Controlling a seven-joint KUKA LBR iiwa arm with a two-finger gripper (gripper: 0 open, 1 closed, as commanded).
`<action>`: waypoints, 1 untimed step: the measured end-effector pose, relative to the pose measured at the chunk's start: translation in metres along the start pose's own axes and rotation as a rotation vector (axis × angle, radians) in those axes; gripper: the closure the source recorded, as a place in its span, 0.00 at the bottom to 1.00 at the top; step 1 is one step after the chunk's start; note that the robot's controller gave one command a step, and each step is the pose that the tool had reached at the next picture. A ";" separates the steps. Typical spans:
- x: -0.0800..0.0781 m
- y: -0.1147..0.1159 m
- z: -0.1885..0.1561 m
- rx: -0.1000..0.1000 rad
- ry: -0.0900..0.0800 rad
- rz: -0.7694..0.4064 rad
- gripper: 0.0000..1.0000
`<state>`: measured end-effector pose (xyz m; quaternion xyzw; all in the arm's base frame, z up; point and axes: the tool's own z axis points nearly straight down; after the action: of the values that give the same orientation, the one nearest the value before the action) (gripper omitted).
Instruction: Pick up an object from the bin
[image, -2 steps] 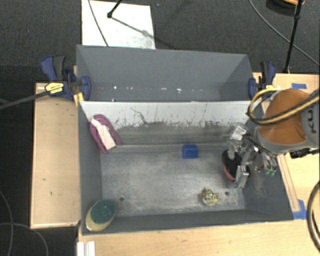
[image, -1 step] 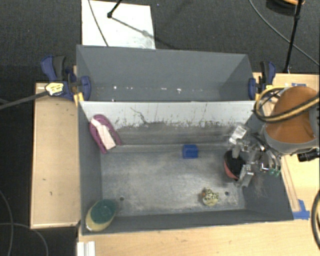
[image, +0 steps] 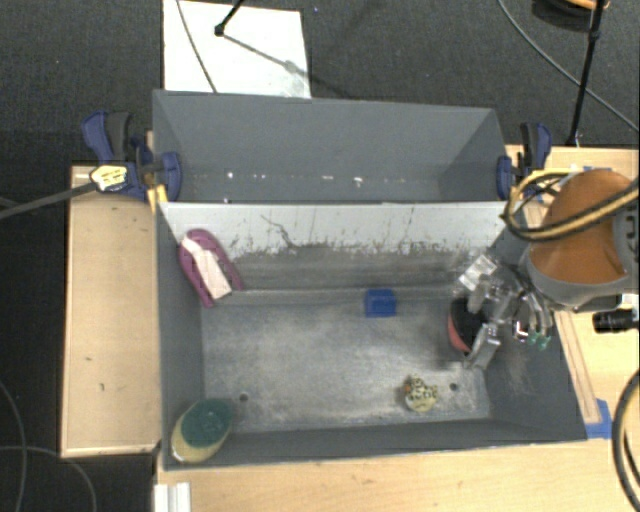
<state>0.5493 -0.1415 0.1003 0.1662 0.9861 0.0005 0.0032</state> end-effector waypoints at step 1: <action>-0.003 -0.002 0.024 -0.002 -0.010 0.206 0.00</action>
Offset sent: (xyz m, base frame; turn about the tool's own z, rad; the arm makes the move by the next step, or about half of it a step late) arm -0.0032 -0.0025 -0.0303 0.2065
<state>0.5514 -0.1445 0.0759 0.2668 0.9637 0.0011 0.0084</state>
